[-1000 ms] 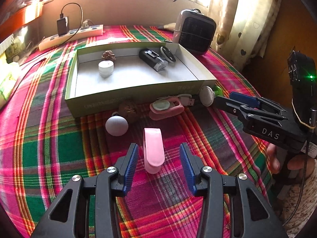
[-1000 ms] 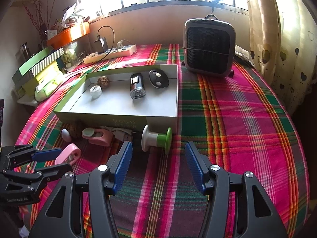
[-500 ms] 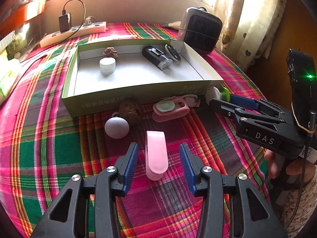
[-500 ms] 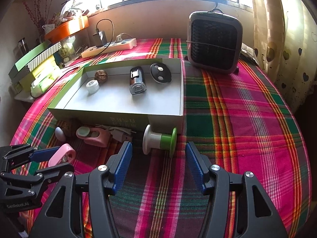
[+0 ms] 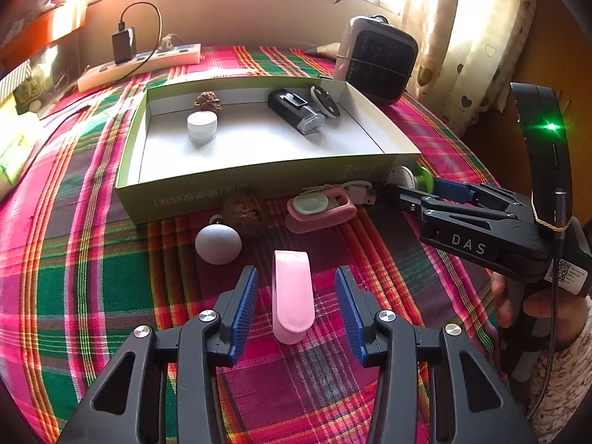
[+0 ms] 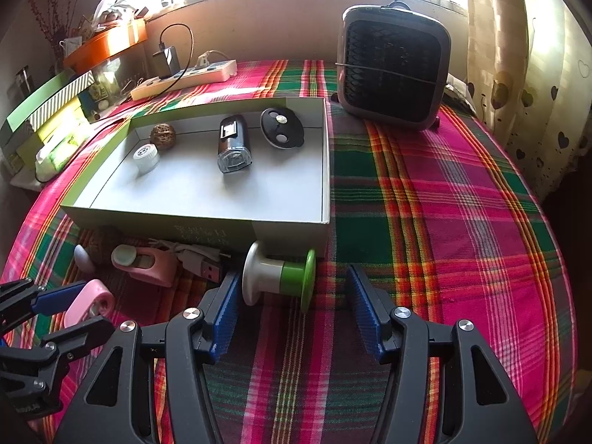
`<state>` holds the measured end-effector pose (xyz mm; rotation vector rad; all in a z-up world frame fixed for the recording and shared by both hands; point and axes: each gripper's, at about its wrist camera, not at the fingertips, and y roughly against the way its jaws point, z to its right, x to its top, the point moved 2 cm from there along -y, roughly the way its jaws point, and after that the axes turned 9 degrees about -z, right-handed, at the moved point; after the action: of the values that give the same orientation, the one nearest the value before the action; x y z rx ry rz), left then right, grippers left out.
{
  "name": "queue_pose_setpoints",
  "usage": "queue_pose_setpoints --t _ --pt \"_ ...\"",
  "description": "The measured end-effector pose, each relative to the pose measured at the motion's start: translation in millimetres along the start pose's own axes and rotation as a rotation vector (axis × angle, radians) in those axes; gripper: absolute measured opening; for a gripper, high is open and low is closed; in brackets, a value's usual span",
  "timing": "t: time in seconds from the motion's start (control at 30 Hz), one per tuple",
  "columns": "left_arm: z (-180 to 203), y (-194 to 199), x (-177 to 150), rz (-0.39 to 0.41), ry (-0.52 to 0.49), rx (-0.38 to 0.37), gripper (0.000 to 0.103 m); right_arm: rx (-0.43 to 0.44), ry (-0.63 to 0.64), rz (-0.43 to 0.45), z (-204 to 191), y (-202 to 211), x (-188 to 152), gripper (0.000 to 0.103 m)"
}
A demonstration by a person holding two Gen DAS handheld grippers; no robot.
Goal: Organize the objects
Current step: 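Move left tool to the pink clip while right tool approaches the green spool, then close left tool on the pink clip while right tool closes on the green spool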
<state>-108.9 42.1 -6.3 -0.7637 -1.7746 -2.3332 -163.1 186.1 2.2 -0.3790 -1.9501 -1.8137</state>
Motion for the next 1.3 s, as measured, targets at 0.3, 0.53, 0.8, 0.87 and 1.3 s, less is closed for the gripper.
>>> queue_pose_setpoints --t 0.3,0.53,0.8,0.87,1.3 --pt "-1.6 -0.3 0.1 0.007 0.008 0.019 0.034 0.002 -0.005 0.003 1.2 1.5 -1.0 0.049" --pt "-8.4 -0.1 0.5 0.005 0.029 0.03 0.019 0.009 -0.004 0.011 0.1 3.3 -1.9 0.034" --pt "-11.0 0.6 0.4 0.011 0.037 0.028 0.016 0.013 -0.005 0.015 0.6 4.3 -2.4 0.033" --pt "-11.2 0.6 0.4 0.011 0.037 0.028 0.016 0.013 -0.004 0.014 0.7 4.2 -2.3 0.033" --pt "-11.2 0.9 0.5 0.011 0.037 0.029 0.016 0.012 -0.005 0.014 0.3 4.1 -2.2 0.033"
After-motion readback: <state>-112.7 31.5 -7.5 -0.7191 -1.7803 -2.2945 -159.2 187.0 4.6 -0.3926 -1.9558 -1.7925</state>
